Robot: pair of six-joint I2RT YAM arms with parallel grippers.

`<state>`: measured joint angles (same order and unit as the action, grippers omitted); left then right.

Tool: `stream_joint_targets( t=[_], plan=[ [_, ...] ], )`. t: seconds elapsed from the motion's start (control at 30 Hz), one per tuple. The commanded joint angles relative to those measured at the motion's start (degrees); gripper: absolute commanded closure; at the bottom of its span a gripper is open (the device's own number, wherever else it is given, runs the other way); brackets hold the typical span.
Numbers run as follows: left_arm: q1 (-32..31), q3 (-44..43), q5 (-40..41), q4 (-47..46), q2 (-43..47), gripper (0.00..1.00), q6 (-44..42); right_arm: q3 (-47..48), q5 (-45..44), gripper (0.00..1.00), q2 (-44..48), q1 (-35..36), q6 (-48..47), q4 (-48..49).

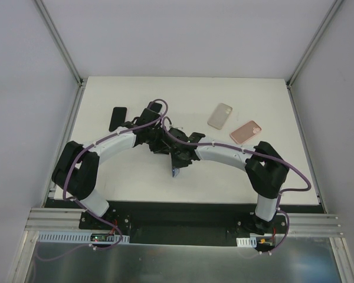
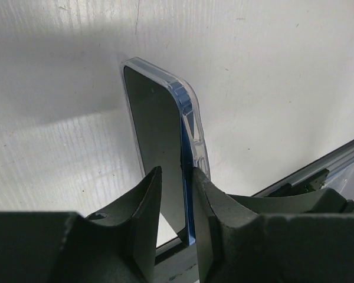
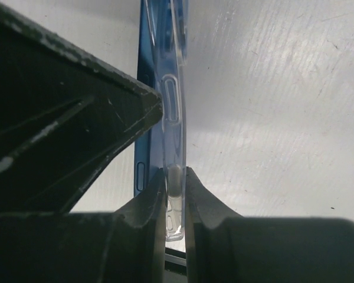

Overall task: Take the phone out of the phone case
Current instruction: Remove the phone case from the phone.

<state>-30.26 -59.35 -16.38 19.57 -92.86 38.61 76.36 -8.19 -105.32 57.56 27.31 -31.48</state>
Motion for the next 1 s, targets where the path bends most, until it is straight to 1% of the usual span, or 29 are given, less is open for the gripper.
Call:
stream_joint_targets(
  t=[0.0,0.13,0.27,0.33,0.4,0.53,0.77,0.97],
  plan=[
    [-2.17,6.70,8.74,6.62,-2.95,0.76,-2.13,2.30,4.23,0.98,0.29,1.33,1.96,17.59],
    [-2.17,7.94,5.93,6.62,-1.10,0.75,-3.27,2.83,5.90,0.99,-3.22,1.50,2.57,18.83],
    [-2.26,9.16,3.12,7.58,-0.13,0.70,-4.16,2.57,6.08,0.99,-3.84,1.50,2.57,19.36],
    [-2.35,9.96,2.76,7.85,0.75,0.68,-4.16,2.57,5.90,0.99,-3.93,1.50,2.31,19.36],
    [-2.52,10.31,2.76,8.02,1.01,0.67,-4.24,2.65,5.90,0.99,-3.84,1.42,2.22,19.27],
    [-3.93,9.61,4.43,8.99,0.23,0.67,-4.51,2.92,6.08,0.98,-4.02,1.42,2.05,19.36],
    [-7.18,9.87,5.92,9.69,-0.48,0.72,-3.37,3.10,5.64,0.99,-3.67,1.50,1.96,19.18],
    [-8.23,12.50,5.57,10.13,2.50,0.74,-2.58,3.36,5.72,0.99,-3.93,1.50,2.04,19.00]
  ],
)
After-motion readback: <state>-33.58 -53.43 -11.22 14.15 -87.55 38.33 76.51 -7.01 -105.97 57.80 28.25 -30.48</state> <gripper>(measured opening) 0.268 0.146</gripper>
